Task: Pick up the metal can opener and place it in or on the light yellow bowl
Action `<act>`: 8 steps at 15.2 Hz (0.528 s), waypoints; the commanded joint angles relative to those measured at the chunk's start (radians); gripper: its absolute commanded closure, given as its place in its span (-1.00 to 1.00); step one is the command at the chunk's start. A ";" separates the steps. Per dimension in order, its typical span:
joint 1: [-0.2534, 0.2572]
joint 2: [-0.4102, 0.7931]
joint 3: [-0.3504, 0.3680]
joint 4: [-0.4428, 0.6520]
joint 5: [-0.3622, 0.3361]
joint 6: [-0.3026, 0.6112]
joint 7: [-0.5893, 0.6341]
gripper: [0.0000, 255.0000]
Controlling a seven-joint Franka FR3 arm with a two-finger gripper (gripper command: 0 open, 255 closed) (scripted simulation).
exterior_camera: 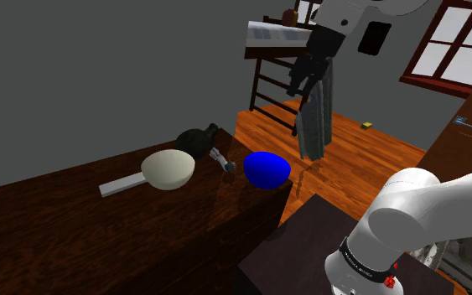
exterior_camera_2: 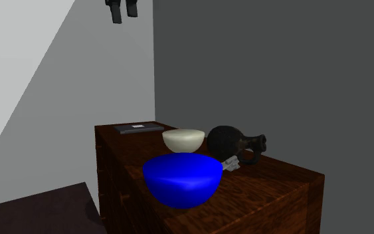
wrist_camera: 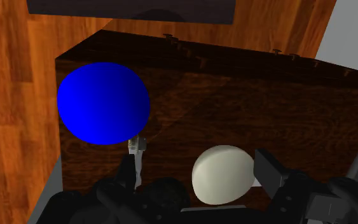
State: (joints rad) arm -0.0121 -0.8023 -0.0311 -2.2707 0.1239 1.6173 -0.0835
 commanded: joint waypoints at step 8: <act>0.001 0.151 0.006 -0.085 -0.010 0.226 -0.033 -1.00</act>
State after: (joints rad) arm -0.0109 -0.6718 -0.0252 -2.3397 0.1155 1.8060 -0.1109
